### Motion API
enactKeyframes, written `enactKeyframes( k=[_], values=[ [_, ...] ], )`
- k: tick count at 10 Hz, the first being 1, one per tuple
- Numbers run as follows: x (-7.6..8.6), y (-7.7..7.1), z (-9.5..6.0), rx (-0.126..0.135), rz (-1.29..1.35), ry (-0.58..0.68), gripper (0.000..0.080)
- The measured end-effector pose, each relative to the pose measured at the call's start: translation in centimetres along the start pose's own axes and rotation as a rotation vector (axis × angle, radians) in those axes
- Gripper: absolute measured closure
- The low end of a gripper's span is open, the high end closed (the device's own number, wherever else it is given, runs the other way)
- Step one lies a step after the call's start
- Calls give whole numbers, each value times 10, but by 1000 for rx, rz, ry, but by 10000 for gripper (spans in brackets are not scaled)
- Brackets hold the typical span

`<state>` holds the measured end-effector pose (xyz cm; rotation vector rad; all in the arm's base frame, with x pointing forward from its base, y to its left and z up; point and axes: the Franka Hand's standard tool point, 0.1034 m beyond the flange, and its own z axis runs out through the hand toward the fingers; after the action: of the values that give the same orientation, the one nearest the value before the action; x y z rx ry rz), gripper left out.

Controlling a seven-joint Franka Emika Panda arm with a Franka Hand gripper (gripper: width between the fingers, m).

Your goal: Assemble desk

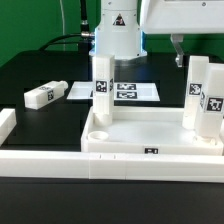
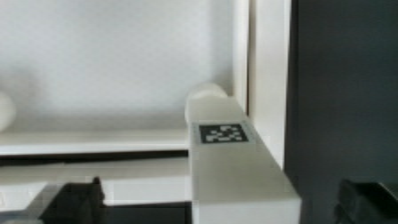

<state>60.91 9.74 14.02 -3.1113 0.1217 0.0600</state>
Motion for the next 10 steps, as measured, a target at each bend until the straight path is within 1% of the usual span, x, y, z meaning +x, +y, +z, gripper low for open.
enactKeyframes(
  k=[1, 2, 3, 5, 6, 8, 10],
  values=[
    [5, 2, 1, -5, 2, -25, 150],
    [5, 3, 2, -8, 5, -63, 150],
    [11, 5, 1, -9, 8, -54, 150],
    [16, 7, 0, -10, 13, -47, 150],
    [16, 7, 1, -10, 21, -47, 150],
    [16, -1, 5, -9, 15, -34, 163],
    [17, 2, 5, -9, 19, -34, 516]
  ],
)
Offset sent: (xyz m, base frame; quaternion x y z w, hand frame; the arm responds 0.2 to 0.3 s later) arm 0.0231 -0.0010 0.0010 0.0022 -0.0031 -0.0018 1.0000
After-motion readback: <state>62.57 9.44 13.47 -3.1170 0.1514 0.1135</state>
